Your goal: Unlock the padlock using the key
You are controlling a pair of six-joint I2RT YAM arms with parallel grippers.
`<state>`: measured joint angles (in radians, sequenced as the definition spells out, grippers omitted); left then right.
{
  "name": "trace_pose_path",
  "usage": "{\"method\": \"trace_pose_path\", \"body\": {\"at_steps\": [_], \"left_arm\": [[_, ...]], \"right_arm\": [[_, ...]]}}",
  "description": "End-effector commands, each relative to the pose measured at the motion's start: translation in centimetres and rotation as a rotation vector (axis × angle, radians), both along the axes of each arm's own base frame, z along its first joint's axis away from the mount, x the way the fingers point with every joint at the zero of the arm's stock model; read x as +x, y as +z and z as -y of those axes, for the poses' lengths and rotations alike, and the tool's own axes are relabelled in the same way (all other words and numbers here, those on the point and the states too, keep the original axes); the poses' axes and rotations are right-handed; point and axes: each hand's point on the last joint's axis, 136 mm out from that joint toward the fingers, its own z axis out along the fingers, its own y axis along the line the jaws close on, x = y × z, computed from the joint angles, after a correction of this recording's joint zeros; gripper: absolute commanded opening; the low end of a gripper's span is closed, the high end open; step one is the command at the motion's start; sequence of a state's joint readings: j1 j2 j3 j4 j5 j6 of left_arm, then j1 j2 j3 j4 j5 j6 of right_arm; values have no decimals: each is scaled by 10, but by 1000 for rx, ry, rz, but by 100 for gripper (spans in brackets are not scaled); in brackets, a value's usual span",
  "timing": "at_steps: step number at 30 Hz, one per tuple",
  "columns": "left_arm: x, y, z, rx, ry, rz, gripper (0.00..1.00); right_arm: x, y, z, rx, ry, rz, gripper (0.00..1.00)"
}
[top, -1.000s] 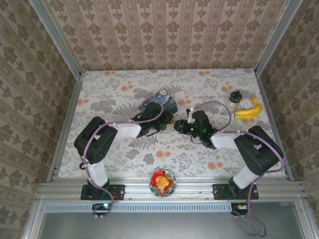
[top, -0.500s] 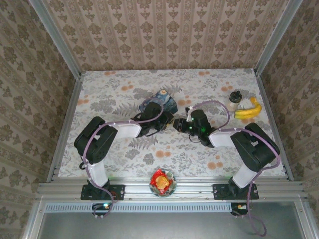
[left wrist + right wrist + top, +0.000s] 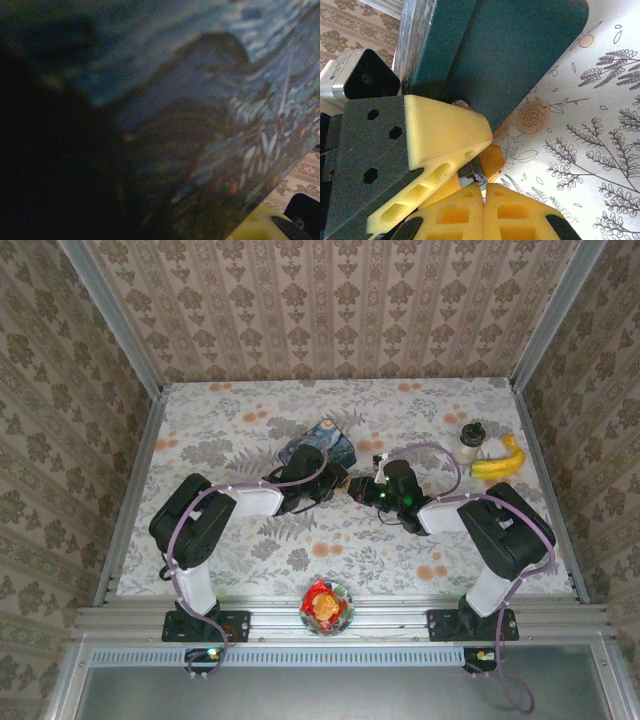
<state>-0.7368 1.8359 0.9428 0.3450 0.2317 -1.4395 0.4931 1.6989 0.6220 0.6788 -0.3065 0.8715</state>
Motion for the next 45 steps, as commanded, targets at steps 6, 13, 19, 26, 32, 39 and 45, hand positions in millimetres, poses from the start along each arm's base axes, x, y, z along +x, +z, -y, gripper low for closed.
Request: {"method": "trace_pose_path", "body": {"at_steps": [6, 13, 19, 26, 32, 39, 45], "left_arm": [[-68, -60, 0, 19, -104, -370, 17], [-68, -56, 6, 3, -120, -361, 19], [-67, -51, 10, -16, -125, -351, 19], [-67, -47, 13, -28, -135, -341, 20], [-68, -46, 15, -30, -140, -336, 20], [-70, -44, 23, -41, -152, -335, 22], [-72, -46, 27, -54, -157, -346, 24]], "right_arm": [[15, 10, -1, 157, -59, -60, 1], [15, -1, 0, 347, -115, -206, 0], [19, -2, -18, 573, -73, -297, 0], [20, -11, -29, 634, -91, -376, 0], [23, -10, -31, 696, -155, -437, 0], [29, -2, -35, 767, -241, -460, 0], [35, 9, -43, 824, -282, -456, 0]]}}
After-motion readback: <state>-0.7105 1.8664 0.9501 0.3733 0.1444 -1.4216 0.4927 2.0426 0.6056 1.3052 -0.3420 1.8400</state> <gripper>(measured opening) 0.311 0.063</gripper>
